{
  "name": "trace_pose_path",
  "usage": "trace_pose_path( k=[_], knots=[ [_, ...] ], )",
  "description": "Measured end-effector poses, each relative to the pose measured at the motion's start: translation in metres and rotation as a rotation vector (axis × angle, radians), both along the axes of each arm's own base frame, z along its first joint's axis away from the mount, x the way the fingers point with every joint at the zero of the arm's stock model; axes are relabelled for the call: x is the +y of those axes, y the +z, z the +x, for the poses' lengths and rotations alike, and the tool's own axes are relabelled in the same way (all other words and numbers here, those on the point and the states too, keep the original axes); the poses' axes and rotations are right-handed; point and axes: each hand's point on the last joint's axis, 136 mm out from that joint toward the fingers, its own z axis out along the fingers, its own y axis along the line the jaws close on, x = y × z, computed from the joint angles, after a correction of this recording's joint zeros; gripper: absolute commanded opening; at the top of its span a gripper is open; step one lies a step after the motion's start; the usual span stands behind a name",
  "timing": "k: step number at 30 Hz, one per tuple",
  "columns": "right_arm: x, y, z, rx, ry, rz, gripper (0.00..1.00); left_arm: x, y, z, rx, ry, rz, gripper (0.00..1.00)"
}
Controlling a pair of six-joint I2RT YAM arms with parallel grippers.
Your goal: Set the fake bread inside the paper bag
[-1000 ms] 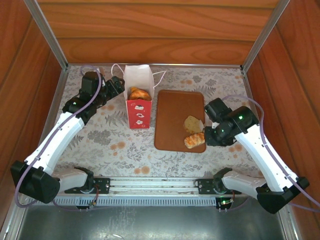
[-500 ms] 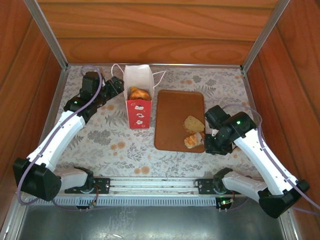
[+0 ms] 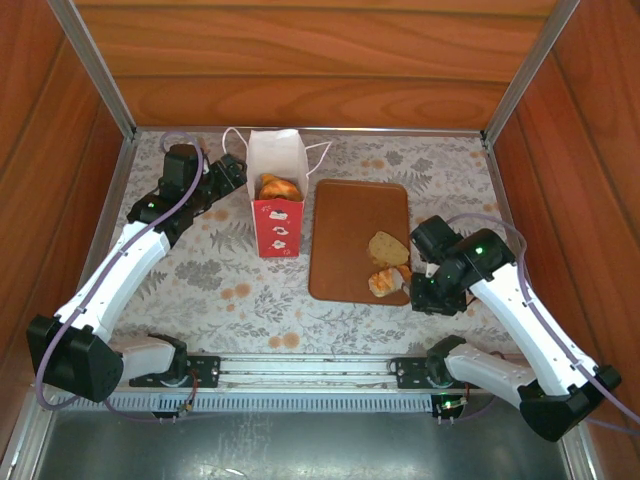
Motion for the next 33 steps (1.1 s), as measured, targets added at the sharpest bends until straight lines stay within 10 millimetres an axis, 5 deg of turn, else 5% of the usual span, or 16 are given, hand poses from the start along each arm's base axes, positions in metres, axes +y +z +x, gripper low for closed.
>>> trace_pose_path(
  k=[9, 33],
  knots=[
    [0.006, -0.010, 0.002, 0.007, 0.002, 0.025, 0.40, 0.000, -0.003, 0.001, 0.006, 0.000, 0.002, 0.88],
    [0.046, -0.010, 0.055, -0.072, 0.076, 0.094, 0.40, 0.001, 0.002, 0.000, -0.004, 0.003, -0.001, 0.88]
  ],
)
